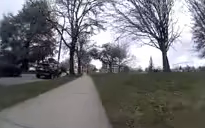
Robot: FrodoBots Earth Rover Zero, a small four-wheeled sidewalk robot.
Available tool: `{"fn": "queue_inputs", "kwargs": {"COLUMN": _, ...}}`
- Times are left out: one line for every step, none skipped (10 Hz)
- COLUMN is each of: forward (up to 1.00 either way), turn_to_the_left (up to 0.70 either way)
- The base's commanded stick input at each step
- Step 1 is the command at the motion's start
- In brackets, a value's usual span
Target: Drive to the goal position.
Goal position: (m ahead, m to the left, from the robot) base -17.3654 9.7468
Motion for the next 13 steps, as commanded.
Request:
{"fn": "queue_inputs", "kwargs": {"forward": 0.7, "turn_to_the_left": 0.35}}
{"fn": "queue_inputs", "kwargs": {"forward": 0.7, "turn_to_the_left": 0.35}}
{"fn": "queue_inputs", "kwargs": {"forward": 0.7, "turn_to_the_left": 0.07}}
{"fn": "queue_inputs", "kwargs": {"forward": 0.7, "turn_to_the_left": 0.0}}
{"fn": "queue_inputs", "kwargs": {"forward": 0.7, "turn_to_the_left": 0.0}}
{"fn": "queue_inputs", "kwargs": {"forward": 0.7, "turn_to_the_left": 0.0}}
{"fn": "queue_inputs", "kwargs": {"forward": 0.7, "turn_to_the_left": 0.0}}
{"fn": "queue_inputs", "kwargs": {"forward": 0.7, "turn_to_the_left": -0.01}}
{"fn": "queue_inputs", "kwargs": {"forward": 0.7, "turn_to_the_left": -0.09}}
{"fn": "queue_inputs", "kwargs": {"forward": 0.7, "turn_to_the_left": -0.35}}
{"fn": "queue_inputs", "kwargs": {"forward": 0.7, "turn_to_the_left": -0.21}}
{"fn": "queue_inputs", "kwargs": {"forward": 0.7, "turn_to_the_left": -0.03}}
{"fn": "queue_inputs", "kwargs": {"forward": 0.7, "turn_to_the_left": -0.01}}
